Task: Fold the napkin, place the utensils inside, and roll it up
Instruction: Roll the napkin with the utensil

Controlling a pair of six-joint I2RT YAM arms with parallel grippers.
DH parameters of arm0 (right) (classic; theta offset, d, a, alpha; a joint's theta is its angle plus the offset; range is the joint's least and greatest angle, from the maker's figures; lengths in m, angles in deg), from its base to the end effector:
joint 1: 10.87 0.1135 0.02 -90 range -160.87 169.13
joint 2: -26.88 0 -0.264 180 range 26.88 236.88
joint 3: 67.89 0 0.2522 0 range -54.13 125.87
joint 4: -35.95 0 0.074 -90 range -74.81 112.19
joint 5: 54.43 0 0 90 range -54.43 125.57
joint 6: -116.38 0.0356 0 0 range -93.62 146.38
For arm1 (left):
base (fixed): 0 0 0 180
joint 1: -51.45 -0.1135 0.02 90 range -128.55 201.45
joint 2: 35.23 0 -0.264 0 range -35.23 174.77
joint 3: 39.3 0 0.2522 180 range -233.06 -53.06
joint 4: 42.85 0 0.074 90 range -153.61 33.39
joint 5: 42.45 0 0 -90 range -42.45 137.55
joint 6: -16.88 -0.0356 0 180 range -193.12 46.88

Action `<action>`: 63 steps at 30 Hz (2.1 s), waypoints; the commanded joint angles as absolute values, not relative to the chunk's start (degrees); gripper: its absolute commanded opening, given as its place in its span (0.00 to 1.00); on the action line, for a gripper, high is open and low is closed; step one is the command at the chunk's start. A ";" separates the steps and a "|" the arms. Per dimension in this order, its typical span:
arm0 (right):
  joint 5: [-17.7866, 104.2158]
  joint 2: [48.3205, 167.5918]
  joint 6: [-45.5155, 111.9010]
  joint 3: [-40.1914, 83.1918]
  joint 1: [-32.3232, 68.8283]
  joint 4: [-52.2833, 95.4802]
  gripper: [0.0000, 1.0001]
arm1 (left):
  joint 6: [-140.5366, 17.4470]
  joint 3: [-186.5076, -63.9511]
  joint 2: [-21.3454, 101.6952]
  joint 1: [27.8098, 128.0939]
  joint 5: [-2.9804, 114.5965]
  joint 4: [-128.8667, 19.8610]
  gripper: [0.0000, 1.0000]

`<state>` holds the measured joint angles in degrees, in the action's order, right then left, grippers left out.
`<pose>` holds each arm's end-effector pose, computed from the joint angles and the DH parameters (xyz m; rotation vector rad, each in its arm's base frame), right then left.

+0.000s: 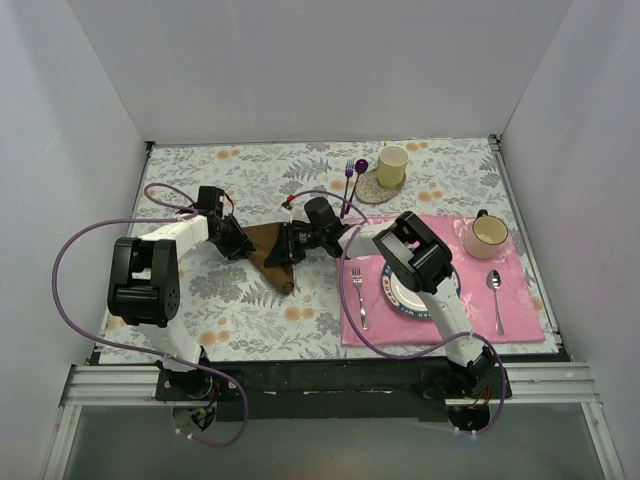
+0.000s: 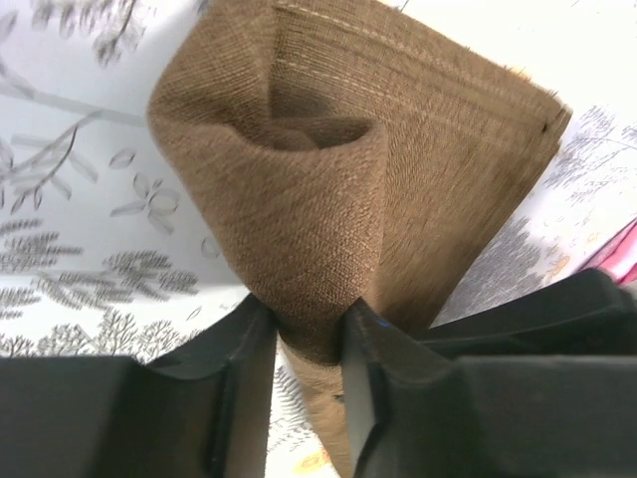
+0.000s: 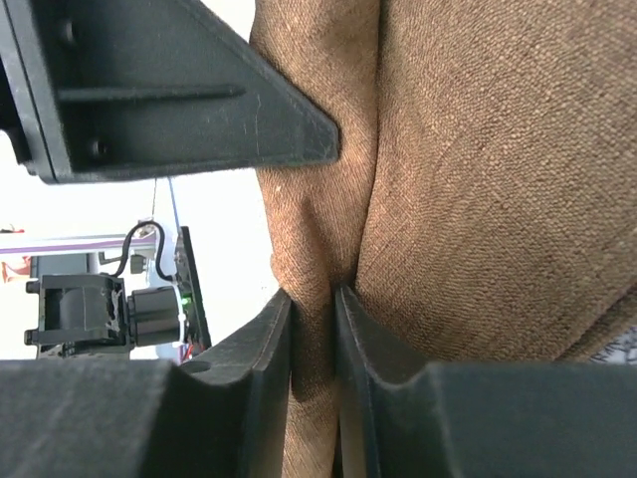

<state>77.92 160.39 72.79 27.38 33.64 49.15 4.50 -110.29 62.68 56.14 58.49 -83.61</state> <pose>0.3331 0.3611 0.1064 -0.5244 2.2893 1.6542 0.3209 -0.0331 0.1600 -1.6882 2.3770 -0.5886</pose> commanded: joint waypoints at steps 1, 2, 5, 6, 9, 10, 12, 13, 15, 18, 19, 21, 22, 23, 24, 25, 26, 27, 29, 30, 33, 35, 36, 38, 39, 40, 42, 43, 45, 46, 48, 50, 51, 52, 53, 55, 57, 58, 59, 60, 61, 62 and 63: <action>79.52 159.86 68.75 25.06 33.07 44.61 0.32 | 1.41 -113.96 66.80 55.06 50.10 -84.20 0.19; 79.43 159.07 67.35 25.14 32.98 43.39 0.35 | 1.32 -114.23 67.07 55.06 50.27 -84.03 0.19; 79.17 157.49 57.44 26.89 33.16 36.19 0.46 | 0.62 -114.93 68.30 55.06 51.67 -84.29 0.18; 78.91 157.05 52.53 27.42 33.25 33.99 0.48 | 0.62 -114.94 68.48 55.06 52.03 -84.21 0.18; 75.32 155.64 45.56 29.71 33.86 24.67 0.55 | 0.27 -115.02 69.18 55.06 53.00 -84.38 0.18; 74.34 155.20 42.49 29.97 33.95 23.35 0.56 | 0.18 -115.20 69.27 55.14 53.26 -84.47 0.18; 71.19 153.79 40.54 30.24 34.21 20.00 0.59 | -0.26 -115.46 70.06 55.14 53.87 -84.47 0.18; 69.86 153.27 37.92 30.50 34.39 18.69 0.59 | -0.44 -115.98 70.41 55.14 54.40 -84.64 0.17; 64.27 151.34 35.00 31.03 35.35 16.05 0.61 | -1.14 -116.86 71.72 55.06 55.97 -85.87 0.14; 55.57 147.47 30.35 30.15 37.63 15.87 0.70 | -1.93 -117.92 72.43 55.14 57.47 -87.10 0.12; 53.18 146.07 28.77 30.50 38.34 15.17 0.73 | -2.02 -118.18 72.61 55.06 57.65 -87.63 0.11; 46.08 144.74 26.56 30.94 40.71 14.64 0.77 | -2.37 -118.98 72.79 55.06 57.57 -89.03 0.09; 43.77 143.52 25.07 31.12 41.41 14.46 0.83 | -2.37 -119.15 72.96 55.14 57.57 -89.47 0.07; 41.40 142.90 24.28 31.03 42.90 14.63 0.99 | -2.37 -119.42 72.88 55.14 57.74 -89.91 0.06; 37.72 142.37 23.83 30.68 43.61 15.77 0.99 | -2.29 -119.42 72.96 55.14 57.92 -90.53 0.05; 36.20 141.75 23.57 30.59 44.40 16.47 0.99 | -2.11 -119.42 72.96 55.14 58.61 -90.53 0.05; 34.01 141.66 23.22 30.42 45.97 17.18 0.99 | -2.02 -119.42 73.05 55.06 59.32 -90.71 0.05; 30.95 141.75 22.34 30.42 46.77 17.88 0.99 | -1.85 -119.50 73.22 55.14 60.11 -90.97 0.04; 27.85 143.67 21.37 32.60 49.05 17.63 0.99 | -1.32 -119.51 73.40 55.06 61.87 -91.32 0.04; 25.66 144.64 20.76 33.83 49.76 17.01 0.98 | -1.23 -119.42 73.40 55.14 62.13 -91.50 0.04; 18.73 148.59 19.18 37.44 52.49 16.48 0.96 | -0.97 -119.42 72.96 55.14 62.84 -92.02 0.04; 14.86 151.14 18.47 39.11 53.99 16.22 0.93 | -0.97 -119.51 72.87 55.14 63.28 -92.46 0.04; 13.70 151.76 18.38 39.12 54.42 16.65 0.93 | -1.05 -119.68 72.87 55.06 63.28 -92.64 0.04; 11.42 152.99 18.55 38.51 54.78 17.88 0.89 | -1.14 -119.68 72.79 55.14 63.28 -92.64 0.04; 10.62 153.35 18.73 38.33 54.87 18.15 0.87 | -1.23 -119.68 72.87 55.14 63.28 -92.64 0.04; 10.00 153.61 18.99 37.80 54.78 18.76 0.84 | -1.32 -119.68 72.87 55.14 63.19 -92.73 0.04; 9.47 153.61 18.82 35.96 54.78 20.61 0.81 | -1.49 -119.68 72.87 55.14 63.28 -92.73 0.04; 9.21 153.61 18.82 35.43 54.69 20.96 0.76 | -1.58 -119.77 72.87 55.14 63.28 -92.73 0.04; 9.29 153.96 18.91 34.99 54.61 20.88 0.71 | -1.93 -120.03 72.96 55.06 62.93 -92.73 0.04; 9.47 154.14 19.08 34.90 54.43 20.70 0.70 | -2.11 -120.12 73.14 55.14 62.75 -92.90 0.04; 10.52 154.23 20.05 34.11 54.08 21.05 0.65 | -2.54 -120.82 73.14 55.06 62.32 -93.25 0.04; 12.27 154.32 21.10 33.85 53.20 20.88 0.59 | -2.99 -121.35 73.22 55.14 61.70 -93.52 0.04; 13.15 154.32 22.06 33.58 52.76 20.70 0.55 | -3.07 -121.44 73.31 55.14 61.52 -93.52 0.04; 13.94 154.14 22.42 33.41 51.98 20.70 0.49 | -3.42 -121.61 73.23 55.14 61.09 -93.69 0.04; 15.78 154.14 22.86 33.32 51.45 20.53 0.43 | -3.60 -121.79 73.40 55.14 60.82 -93.78 0.04; 18.33 153.79 23.74 33.32 50.30 20.26 0.21 | -3.78 -122.23 73.49 55.06 60.30 -93.87 0.09; 22.29 153.53 23.92 33.49 50.03 20.09 0.10 | -3.52 -122.58 72.79 55.06 59.94 -93.70 0.27; 23.17 153.26 24.44 34.02 49.86 19.30 0.02 | -3.34 -122.67 72.26 55.14 59.94 -93.35 0.46; 25.36 153.26 24.62 34.28 49.68 18.95 0.01 | -2.64 -122.76 71.65 55.06 59.50 -93.08 0.54; 26.51 153.18 25.14 34.46 49.51 18.42 0.01 | -2.38 -123.11 70.43 55.14 59.41 -92.82 0.70; 27.74 153.26 27.50 34.81 48.81 17.89 0.01 | -2.20 -123.37 69.80 55.14 59.33 -92.82 0.80; 31.93 153.18 28.74 34.64 48.19 17.71 0.01 | -1.76 -123.63 69.28 55.14 58.98 -92.90 0.81; 34.14 152.74 30.40 34.46 47.49 17.80 0.01 | -1.58 -123.72 68.05 55.06 58.89 -92.82 0.82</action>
<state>23.06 152.85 24.73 34.97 49.48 22.27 -1.49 -123.08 71.18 54.98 62.38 -90.78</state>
